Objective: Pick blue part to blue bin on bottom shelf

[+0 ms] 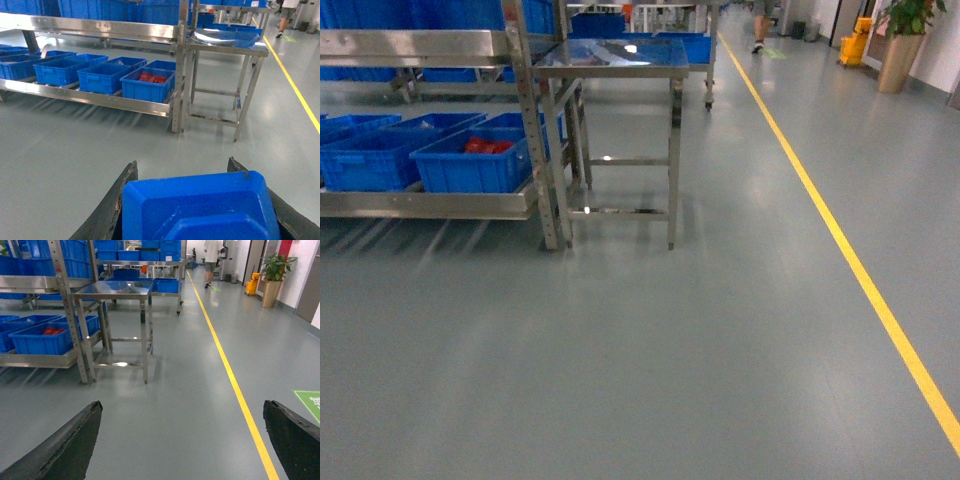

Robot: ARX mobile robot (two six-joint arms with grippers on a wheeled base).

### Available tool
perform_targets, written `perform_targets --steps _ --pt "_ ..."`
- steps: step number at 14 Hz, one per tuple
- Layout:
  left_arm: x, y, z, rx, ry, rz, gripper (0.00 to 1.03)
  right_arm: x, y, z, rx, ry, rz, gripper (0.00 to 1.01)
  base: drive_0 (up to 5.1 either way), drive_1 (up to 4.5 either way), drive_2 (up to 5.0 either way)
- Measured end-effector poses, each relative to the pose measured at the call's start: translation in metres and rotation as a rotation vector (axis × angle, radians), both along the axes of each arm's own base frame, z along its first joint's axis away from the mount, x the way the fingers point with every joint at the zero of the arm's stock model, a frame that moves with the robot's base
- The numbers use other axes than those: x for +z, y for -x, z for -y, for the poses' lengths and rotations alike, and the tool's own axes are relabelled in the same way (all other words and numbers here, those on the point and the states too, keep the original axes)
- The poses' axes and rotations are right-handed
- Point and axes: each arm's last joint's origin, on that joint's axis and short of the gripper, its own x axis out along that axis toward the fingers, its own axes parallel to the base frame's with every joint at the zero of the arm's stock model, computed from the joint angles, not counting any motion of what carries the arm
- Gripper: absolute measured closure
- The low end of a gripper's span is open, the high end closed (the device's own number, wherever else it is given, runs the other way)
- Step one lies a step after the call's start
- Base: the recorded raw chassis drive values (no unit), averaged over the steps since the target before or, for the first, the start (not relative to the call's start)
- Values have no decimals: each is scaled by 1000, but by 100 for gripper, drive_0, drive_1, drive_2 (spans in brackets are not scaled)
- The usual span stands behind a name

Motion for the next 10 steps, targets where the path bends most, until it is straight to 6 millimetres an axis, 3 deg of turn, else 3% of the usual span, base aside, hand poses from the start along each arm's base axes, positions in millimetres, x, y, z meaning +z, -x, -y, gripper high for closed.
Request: perform_targets --steps 10 --pt "0 0 0 -2 2 4 59 0 0 0 0 0 0 3 6 438 -425"
